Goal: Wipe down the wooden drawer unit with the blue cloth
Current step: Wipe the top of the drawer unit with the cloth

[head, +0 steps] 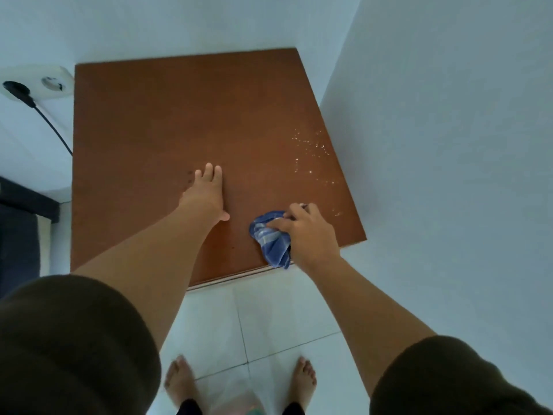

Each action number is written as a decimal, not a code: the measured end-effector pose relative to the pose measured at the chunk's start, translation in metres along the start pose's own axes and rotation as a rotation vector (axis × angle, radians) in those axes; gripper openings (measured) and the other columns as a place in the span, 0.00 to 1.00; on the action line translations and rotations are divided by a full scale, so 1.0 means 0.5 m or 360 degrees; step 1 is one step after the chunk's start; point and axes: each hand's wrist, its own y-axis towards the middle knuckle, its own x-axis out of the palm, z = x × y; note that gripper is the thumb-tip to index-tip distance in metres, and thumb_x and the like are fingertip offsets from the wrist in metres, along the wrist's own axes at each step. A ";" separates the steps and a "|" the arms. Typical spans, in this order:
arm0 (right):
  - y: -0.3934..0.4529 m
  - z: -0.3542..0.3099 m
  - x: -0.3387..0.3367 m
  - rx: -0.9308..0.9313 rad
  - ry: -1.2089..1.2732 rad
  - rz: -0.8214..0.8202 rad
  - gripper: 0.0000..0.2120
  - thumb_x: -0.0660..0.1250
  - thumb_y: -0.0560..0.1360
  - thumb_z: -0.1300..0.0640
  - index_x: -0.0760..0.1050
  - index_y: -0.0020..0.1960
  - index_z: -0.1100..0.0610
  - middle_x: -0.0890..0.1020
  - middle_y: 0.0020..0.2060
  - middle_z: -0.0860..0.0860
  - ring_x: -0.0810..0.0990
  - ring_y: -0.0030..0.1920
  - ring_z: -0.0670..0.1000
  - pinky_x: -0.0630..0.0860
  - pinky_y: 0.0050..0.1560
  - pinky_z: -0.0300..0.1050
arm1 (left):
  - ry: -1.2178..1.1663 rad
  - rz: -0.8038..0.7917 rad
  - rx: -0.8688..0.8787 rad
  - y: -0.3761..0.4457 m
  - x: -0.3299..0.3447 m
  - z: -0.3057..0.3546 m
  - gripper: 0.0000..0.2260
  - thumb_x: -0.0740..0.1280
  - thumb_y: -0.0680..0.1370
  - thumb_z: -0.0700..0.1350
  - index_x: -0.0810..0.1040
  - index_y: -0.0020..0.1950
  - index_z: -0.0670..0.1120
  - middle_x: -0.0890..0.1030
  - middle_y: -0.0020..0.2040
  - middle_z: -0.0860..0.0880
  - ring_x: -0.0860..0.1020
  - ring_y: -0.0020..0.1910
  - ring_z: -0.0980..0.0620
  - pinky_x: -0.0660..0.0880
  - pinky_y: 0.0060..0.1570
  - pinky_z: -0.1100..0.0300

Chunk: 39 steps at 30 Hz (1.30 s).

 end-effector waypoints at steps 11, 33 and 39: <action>-0.090 0.041 -0.012 -0.0077 0.0131 0.0221 0.10 0.80 0.61 0.55 0.84 0.40 0.48 0.79 0.36 0.48 0.76 0.33 0.54 0.67 0.25 0.35 | -0.0152 0.0065 0.0078 -0.029 0.028 0.050 0.40 0.65 0.78 0.50 0.39 0.77 0.45 0.39 0.78 0.48 0.42 0.77 0.48 0.51 0.75 0.47; 0.346 0.163 -0.094 0.0106 0.0158 0.0264 0.14 0.59 0.80 0.54 0.77 0.63 0.47 0.74 0.60 0.51 0.70 0.61 0.57 0.73 0.58 0.49 | 0.0008 -0.0189 -0.0004 0.081 -0.041 0.160 0.52 0.72 0.72 0.47 0.31 0.75 0.45 0.31 0.75 0.48 0.36 0.76 0.47 0.53 0.72 0.45; 0.430 0.201 -0.089 0.0229 0.0044 0.0088 0.16 0.57 0.82 0.56 0.73 0.67 0.49 0.72 0.62 0.53 0.70 0.61 0.58 0.72 0.59 0.49 | 0.0012 -0.0225 -0.0004 0.081 -0.041 0.162 0.52 0.72 0.72 0.48 0.30 0.74 0.45 0.29 0.75 0.48 0.34 0.75 0.47 0.52 0.73 0.44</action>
